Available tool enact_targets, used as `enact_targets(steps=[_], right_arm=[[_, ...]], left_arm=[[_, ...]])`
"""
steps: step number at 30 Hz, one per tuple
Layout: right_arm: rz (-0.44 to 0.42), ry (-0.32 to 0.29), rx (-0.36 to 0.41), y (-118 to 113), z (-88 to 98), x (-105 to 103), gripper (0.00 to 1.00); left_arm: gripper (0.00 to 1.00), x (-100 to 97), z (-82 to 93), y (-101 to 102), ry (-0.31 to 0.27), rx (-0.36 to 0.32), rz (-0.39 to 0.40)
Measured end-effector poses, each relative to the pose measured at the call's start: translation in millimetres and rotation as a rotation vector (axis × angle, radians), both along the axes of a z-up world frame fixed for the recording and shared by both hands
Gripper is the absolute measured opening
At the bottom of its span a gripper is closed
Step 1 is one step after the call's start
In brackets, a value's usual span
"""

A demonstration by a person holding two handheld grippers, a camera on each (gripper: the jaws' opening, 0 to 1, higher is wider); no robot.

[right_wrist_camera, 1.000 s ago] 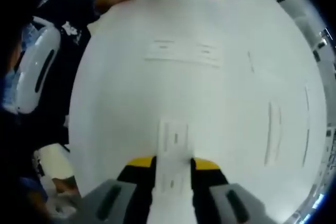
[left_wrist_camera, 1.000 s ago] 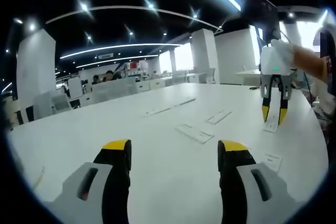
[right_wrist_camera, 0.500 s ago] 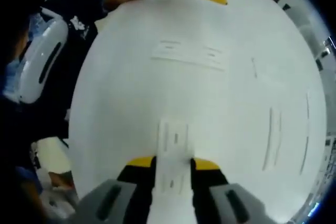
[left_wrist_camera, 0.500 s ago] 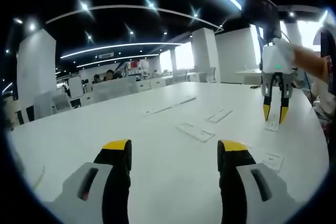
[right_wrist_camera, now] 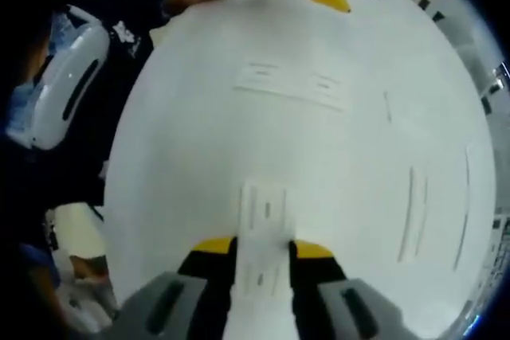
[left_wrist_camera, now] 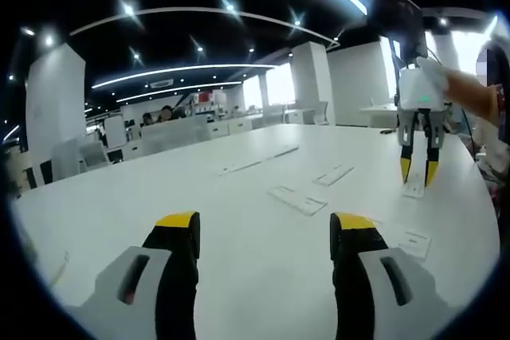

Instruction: Locate the socket holder cover, grip the socket holder cover, clip it into the socket holder slot.

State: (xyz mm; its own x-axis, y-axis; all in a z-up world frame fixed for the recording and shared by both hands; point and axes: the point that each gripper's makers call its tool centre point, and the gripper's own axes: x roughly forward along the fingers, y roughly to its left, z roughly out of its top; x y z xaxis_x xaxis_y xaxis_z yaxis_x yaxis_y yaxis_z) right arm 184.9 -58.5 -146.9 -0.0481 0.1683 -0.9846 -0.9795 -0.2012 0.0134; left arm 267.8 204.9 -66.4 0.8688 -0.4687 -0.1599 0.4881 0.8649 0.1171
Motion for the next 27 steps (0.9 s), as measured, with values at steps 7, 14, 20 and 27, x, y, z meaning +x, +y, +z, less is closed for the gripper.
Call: enact_targets(steps=[7,14,20,27], right_arm=[[-0.018,0.027,0.045,0.9,1.1,0.0,0.28],[-0.025,0.035,0.071,2.2,5.2,1.9,0.27],[-0.038,0.030,0.094,1.0,10.2,6.3,0.27],[-0.033,0.028,0.074,-2.9,12.4,6.6,0.27]], left_arm=[[0.66,0.5,-0.4,0.9,0.001,0.002,0.004],[0.66,1.5,-1.0,2.0,0.001,0.004,0.008],[0.66,1.8,-1.4,1.9,0.002,0.005,0.009],[0.66,3.0,-2.4,2.9,0.005,0.007,0.011]])
